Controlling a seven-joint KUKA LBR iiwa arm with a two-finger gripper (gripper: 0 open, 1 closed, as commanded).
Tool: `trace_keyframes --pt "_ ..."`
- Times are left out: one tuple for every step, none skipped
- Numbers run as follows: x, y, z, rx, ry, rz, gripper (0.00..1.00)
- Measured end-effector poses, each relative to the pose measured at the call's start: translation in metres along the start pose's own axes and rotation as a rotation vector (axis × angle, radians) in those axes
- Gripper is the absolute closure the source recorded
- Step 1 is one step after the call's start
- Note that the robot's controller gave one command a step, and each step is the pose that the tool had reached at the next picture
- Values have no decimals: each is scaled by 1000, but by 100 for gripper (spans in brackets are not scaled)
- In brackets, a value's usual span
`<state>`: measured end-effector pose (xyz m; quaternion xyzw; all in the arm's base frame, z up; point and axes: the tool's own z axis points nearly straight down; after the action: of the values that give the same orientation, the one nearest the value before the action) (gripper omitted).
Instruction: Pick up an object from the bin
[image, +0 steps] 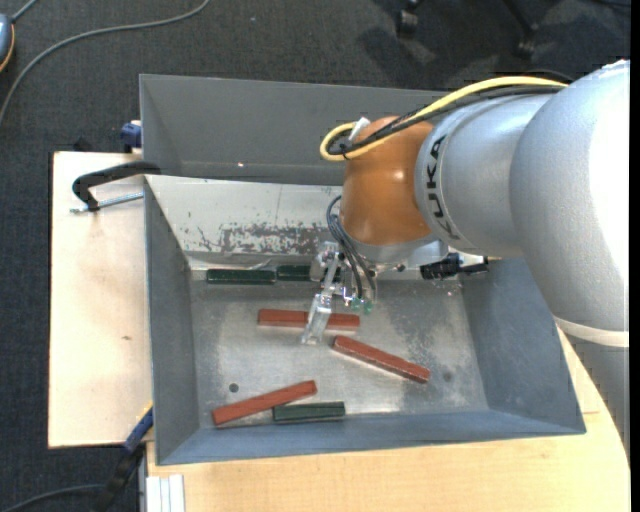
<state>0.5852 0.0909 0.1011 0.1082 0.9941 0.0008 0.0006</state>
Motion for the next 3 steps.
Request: trace_keyframes --pt "5 15 30 -1 0 109 0" --pt "4 16 29 -1 -2 107 0" --pt "4 16 29 -1 -3 107 100"
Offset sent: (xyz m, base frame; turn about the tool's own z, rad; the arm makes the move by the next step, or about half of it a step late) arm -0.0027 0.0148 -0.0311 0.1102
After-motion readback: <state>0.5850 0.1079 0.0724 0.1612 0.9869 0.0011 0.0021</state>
